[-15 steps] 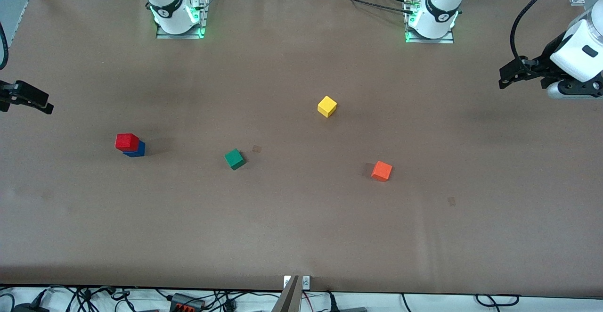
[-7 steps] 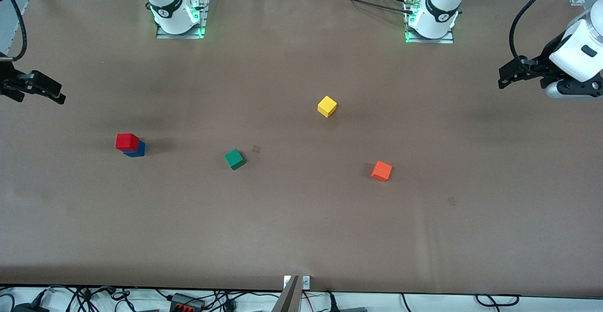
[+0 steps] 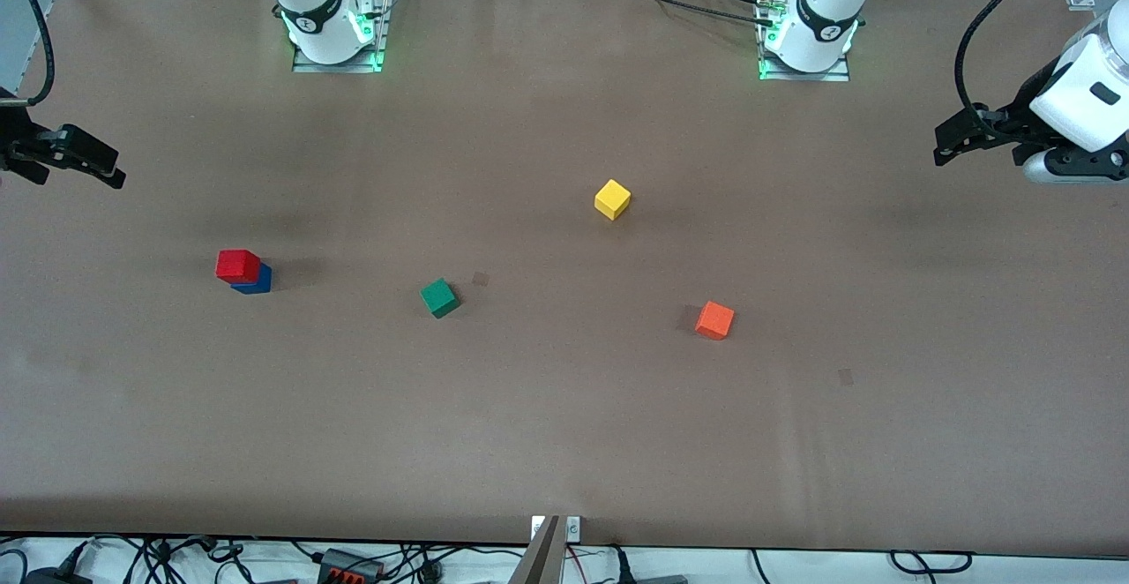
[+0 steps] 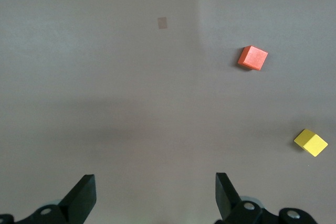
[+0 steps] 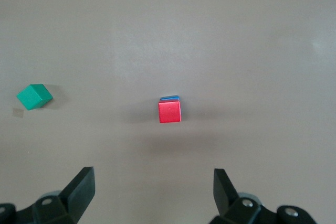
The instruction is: Pass red block to right arm, stack on blue
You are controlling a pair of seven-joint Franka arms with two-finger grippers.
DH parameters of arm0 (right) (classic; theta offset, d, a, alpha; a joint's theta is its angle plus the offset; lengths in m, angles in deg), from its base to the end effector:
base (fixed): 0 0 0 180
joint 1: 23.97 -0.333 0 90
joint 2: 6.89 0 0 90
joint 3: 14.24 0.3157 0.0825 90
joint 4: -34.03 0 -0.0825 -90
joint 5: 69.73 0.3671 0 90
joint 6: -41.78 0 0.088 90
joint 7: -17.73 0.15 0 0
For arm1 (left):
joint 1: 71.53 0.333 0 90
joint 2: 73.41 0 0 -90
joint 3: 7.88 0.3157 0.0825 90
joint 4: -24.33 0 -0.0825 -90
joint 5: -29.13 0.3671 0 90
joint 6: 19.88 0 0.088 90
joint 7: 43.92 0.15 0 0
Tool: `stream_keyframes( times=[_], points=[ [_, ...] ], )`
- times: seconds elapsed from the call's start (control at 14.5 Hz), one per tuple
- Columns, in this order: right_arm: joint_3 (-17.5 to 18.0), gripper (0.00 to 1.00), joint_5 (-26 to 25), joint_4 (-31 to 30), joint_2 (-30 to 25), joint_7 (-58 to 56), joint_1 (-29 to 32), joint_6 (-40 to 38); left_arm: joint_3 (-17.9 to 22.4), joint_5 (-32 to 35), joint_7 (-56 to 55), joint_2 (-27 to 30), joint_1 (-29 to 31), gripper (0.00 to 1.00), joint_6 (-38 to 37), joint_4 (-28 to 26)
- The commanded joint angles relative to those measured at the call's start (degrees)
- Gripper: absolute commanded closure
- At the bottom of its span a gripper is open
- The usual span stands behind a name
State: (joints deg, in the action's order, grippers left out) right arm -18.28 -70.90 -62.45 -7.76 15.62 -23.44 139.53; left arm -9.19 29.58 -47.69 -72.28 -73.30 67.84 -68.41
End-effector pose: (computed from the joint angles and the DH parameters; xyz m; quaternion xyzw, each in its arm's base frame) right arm 0.5427 -0.0464 0.5495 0.9996 -0.0203 0.0181 0.0107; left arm 0.5225 -0.0270 0.5668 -0.9994 -0.0061 0.0336 0.0062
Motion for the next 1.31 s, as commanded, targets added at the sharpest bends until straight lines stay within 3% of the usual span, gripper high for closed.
stream_keyframes(
  times=[0.0, 1.24],
  points=[
    [0.8, 0.00, 0.6, -0.7, -1.2, 0.8, 0.8, -0.3, -0.2, -1.0, 0.6, 0.3, 0.3, 0.00, -1.1, 1.0],
    [1.0, 0.00, -0.2, 1.1, -0.6, -0.2, 0.6, -0.5, -0.3, -1.0, 0.5, 0.3, 0.3, 0.00, -1.1, 1.0]
  ],
)
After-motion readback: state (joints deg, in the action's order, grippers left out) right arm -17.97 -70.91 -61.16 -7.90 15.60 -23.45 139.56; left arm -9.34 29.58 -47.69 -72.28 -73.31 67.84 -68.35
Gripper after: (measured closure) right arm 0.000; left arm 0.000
